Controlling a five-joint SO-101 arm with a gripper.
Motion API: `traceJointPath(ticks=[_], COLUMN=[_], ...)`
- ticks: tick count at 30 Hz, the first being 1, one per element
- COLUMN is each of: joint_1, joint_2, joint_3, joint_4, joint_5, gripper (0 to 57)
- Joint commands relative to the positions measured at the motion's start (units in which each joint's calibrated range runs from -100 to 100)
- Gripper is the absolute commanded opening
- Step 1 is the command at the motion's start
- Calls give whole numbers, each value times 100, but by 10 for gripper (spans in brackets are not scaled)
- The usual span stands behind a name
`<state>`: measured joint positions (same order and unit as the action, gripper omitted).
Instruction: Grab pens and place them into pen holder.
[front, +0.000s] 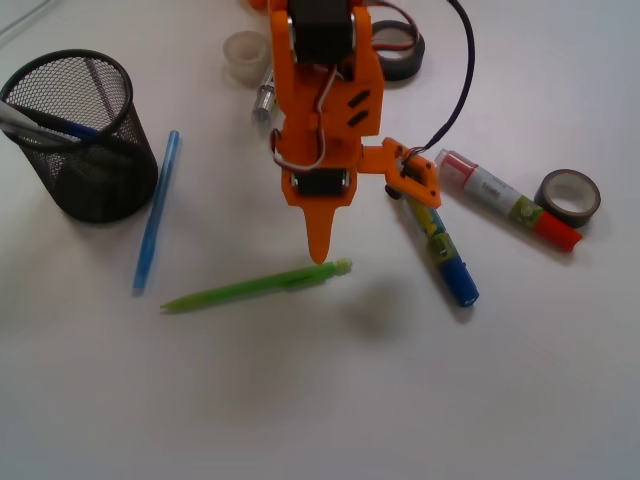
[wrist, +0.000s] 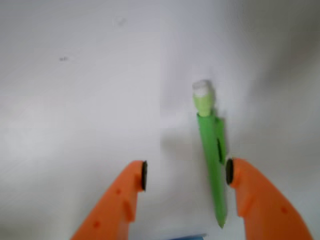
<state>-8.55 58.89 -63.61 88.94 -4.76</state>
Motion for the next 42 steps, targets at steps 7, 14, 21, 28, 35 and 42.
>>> traceJointPath(ticks=[7,14,21,28,35,42], joint_1=[66,-9,6,-24,-84,-173], joint_2=[1043,941,1009,1018,924,907], joint_3=[-1845,-1818,-1791,-1791,-1854,-1863], joint_4=[668,371,380,380,371,310], joint_5=[176,288,259,274,293,391], gripper=[187,187,189,190,188,187])
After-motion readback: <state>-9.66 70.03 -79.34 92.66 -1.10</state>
